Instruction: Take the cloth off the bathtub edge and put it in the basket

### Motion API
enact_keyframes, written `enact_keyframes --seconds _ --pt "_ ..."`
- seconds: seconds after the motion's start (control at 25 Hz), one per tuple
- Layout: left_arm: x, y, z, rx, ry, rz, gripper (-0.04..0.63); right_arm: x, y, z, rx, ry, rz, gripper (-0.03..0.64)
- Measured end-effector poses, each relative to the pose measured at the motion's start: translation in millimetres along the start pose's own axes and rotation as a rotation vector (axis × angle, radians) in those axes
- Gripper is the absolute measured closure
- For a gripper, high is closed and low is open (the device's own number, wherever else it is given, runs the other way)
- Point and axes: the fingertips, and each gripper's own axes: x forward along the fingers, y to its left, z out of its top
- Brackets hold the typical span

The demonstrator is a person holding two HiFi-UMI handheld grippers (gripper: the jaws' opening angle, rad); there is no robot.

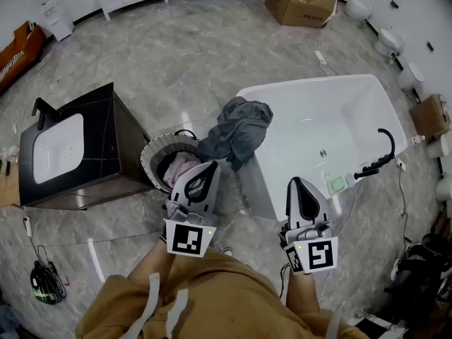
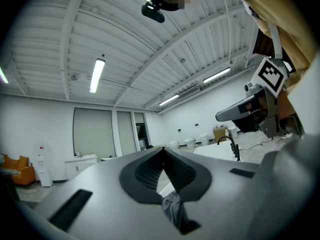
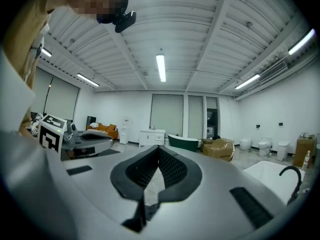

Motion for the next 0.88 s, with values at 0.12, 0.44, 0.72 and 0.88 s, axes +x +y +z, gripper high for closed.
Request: enact_keyframes --seconds 0.12,0.44,0.72,0.88 --pt "31 27 -9 -0.003 -0.014 -0.021 0.592 43 -2 8 -0.025 0.000 -0.002 0.612" --pt "90 81 -34 -0.027 -0.036 -0.069 0.592 105 -18 16 -0.053 0.039 -0.086 0.612" --pt "121 98 -42 -0.045 -0.054 -0.086 0.592 126 -30 15 -0.087 0.082 -0.129 0.612" --pt "137 99 -42 -0.051 -0.052 -0.076 0.592 138 -42 17 -0.094 0.086 -0.122 0.612"
